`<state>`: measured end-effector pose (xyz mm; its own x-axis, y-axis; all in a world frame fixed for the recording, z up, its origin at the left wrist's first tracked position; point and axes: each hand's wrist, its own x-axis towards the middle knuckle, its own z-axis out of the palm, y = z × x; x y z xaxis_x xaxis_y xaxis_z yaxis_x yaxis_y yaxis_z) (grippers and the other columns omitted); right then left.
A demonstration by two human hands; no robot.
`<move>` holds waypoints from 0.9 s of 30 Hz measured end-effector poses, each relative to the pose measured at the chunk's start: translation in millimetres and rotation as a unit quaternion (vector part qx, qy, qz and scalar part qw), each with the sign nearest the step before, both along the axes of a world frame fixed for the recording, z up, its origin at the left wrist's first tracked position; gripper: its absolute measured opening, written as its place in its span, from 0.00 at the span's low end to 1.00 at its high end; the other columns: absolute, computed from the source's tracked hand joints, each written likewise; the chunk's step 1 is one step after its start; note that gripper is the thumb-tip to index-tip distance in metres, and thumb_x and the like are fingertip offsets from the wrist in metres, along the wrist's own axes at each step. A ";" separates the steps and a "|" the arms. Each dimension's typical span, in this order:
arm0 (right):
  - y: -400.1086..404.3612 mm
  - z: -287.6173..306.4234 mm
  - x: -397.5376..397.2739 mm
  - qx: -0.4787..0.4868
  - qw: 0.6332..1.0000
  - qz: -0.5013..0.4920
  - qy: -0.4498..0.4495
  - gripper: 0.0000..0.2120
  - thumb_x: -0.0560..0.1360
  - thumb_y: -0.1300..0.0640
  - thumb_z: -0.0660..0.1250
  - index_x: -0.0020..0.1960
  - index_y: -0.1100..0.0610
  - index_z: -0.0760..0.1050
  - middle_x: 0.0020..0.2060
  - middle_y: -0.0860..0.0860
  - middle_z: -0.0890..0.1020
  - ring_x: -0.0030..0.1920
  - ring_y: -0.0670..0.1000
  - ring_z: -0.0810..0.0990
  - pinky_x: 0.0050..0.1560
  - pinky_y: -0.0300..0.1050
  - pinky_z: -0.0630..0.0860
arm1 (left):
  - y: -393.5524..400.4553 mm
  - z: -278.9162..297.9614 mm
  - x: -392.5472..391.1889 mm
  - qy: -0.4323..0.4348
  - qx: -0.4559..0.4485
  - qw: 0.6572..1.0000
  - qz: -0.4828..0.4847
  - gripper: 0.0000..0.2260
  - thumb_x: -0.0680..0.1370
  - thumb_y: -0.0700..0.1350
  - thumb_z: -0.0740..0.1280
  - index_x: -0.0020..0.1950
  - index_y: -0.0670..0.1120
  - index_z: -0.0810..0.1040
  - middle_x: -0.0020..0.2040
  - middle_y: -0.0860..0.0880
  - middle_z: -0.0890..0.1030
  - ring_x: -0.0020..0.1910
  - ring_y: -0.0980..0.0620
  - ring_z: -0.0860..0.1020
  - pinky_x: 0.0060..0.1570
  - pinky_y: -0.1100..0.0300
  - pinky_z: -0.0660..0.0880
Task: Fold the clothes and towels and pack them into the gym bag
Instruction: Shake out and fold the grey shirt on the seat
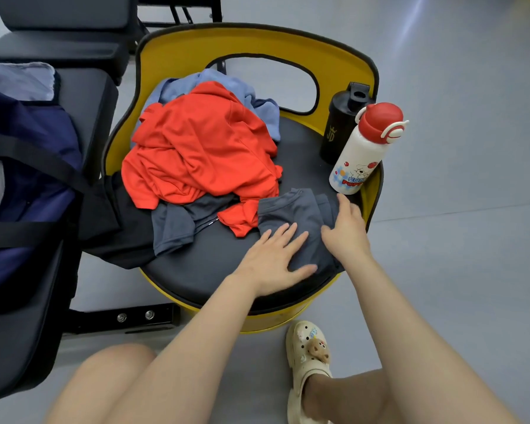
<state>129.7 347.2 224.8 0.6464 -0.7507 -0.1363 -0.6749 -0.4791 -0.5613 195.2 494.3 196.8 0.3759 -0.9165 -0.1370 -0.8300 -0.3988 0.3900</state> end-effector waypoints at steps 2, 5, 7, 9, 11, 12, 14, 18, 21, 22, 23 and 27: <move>4.8 -1.2 -0.1 -0.095 0.992 0.066 -0.040 0.25 0.79 0.61 0.61 0.75 0.56 0.61 0.74 0.52 0.62 0.73 0.53 0.60 0.70 0.50 0.64 | -0.7 -0.9 5.8 0.010 -0.097 0.994 0.052 0.25 0.81 0.52 0.53 0.76 0.45 0.60 0.77 0.48 0.58 0.77 0.52 0.53 0.74 0.58 0.46; 14.2 -10.9 5.5 -0.168 0.965 0.199 -0.019 0.20 0.82 0.60 0.54 0.74 0.56 0.63 0.75 0.51 0.62 0.76 0.52 0.56 0.75 0.48 0.54 | -7.6 -4.8 11.2 -0.035 -0.110 0.988 0.105 0.24 0.79 0.36 0.54 0.76 0.41 0.57 0.77 0.46 0.58 0.77 0.50 0.52 0.74 0.60 0.47; 16.3 -23.1 6.0 -0.199 0.949 0.241 0.032 0.22 0.83 0.56 0.51 0.77 0.54 0.58 0.77 0.50 0.57 0.77 0.53 0.50 0.75 0.49 0.47 | -12.9 -9.7 13.0 -0.066 -0.080 0.988 0.112 0.26 0.81 0.38 0.53 0.78 0.42 0.50 0.78 0.48 0.51 0.77 0.51 0.47 0.74 0.59 0.44; 13.5 -35.4 2.2 -0.207 0.945 0.235 0.088 0.23 0.84 0.51 0.47 0.78 0.51 0.51 0.78 0.49 0.50 0.78 0.54 0.45 0.75 0.51 0.44 | -15.7 -13.3 16.5 -0.085 -0.056 0.989 0.108 0.25 0.83 0.46 0.51 0.78 0.44 0.46 0.79 0.50 0.47 0.77 0.52 0.44 0.74 0.57 0.43; 8.3 -45.4 -2.2 -0.172 0.954 0.221 0.108 0.24 0.84 0.48 0.45 0.78 0.48 0.46 0.78 0.47 0.46 0.78 0.52 0.43 0.75 0.51 0.43 | -15.5 -18.9 23.3 -0.080 -0.031 0.991 0.102 0.27 0.83 0.52 0.50 0.78 0.46 0.44 0.79 0.51 0.44 0.77 0.54 0.42 0.74 0.56 0.41; 6.1 -48.9 -3.1 -0.141 0.960 0.218 0.101 0.24 0.84 0.48 0.44 0.78 0.47 0.44 0.78 0.46 0.45 0.78 0.51 0.42 0.75 0.50 0.42 | -14.6 -21.9 27.7 -0.073 -0.019 0.992 0.102 0.27 0.83 0.54 0.49 0.78 0.47 0.43 0.78 0.52 0.43 0.77 0.55 0.41 0.74 0.56 0.40; 3.2 -53.9 -3.4 -0.091 0.969 0.215 0.086 0.24 0.83 0.47 0.44 0.78 0.45 0.43 0.78 0.45 0.43 0.77 0.48 0.41 0.75 0.47 0.40 | -14.4 -27.3 36.5 -0.057 0.008 0.993 0.103 0.27 0.82 0.56 0.48 0.78 0.49 0.42 0.78 0.54 0.42 0.76 0.58 0.40 0.74 0.55 0.39; -1.3 -55.9 -2.0 -0.078 0.973 0.203 0.072 0.24 0.83 0.47 0.43 0.78 0.44 0.43 0.78 0.44 0.44 0.77 0.47 0.40 0.75 0.46 0.39 | -21.3 -29.6 42.3 -0.058 0.025 0.993 0.099 0.26 0.83 0.56 0.45 0.78 0.50 0.42 0.78 0.55 0.42 0.76 0.58 0.40 0.74 0.54 0.37; -3.5 -55.2 -0.9 -0.085 0.972 0.202 0.082 0.24 0.83 0.46 0.42 0.78 0.45 0.43 0.78 0.44 0.44 0.77 0.47 0.41 0.75 0.46 0.39 | -24.3 -24.7 41.3 -0.088 0.021 0.991 0.099 0.25 0.83 0.54 0.45 0.78 0.48 0.43 0.78 0.52 0.43 0.77 0.56 0.41 0.73 0.55 0.38; -3.8 -54.6 -1.0 -0.093 0.971 0.203 0.088 0.24 0.83 0.46 0.42 0.78 0.45 0.43 0.78 0.44 0.44 0.77 0.48 0.41 0.75 0.47 0.39 | -24.6 -22.0 39.7 -0.100 0.016 0.990 0.100 0.25 0.83 0.53 0.46 0.78 0.47 0.44 0.79 0.51 0.44 0.77 0.55 0.42 0.73 0.56 0.38; -4.0 -54.3 -1.5 -0.105 0.969 0.203 0.093 0.24 0.83 0.45 0.42 0.78 0.46 0.43 0.78 0.45 0.44 0.77 0.48 0.41 0.75 0.47 0.39 | -25.2 -19.0 36.9 -0.104 0.005 0.989 0.104 0.25 0.84 0.52 0.46 0.78 0.46 0.45 0.79 0.50 0.45 0.77 0.54 0.43 0.73 0.56 0.39; 1.4 -47.5 -4.7 -0.184 0.958 0.211 0.060 0.25 0.83 0.46 0.43 0.78 0.50 0.48 0.78 0.46 0.47 0.77 0.48 0.42 0.74 0.44 0.37 | -22.9 -14.1 14.5 -0.067 -0.047 0.989 0.122 0.23 0.84 0.49 0.46 0.78 0.44 0.49 0.79 0.48 0.49 0.77 0.53 0.46 0.73 0.60 0.41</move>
<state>125.0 348.6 177.3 0.8996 -0.4367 -0.0039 -0.4256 -0.8746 -0.2324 209.7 471.5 182.8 0.5957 -0.8031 0.0103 -0.7606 -0.5600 0.3284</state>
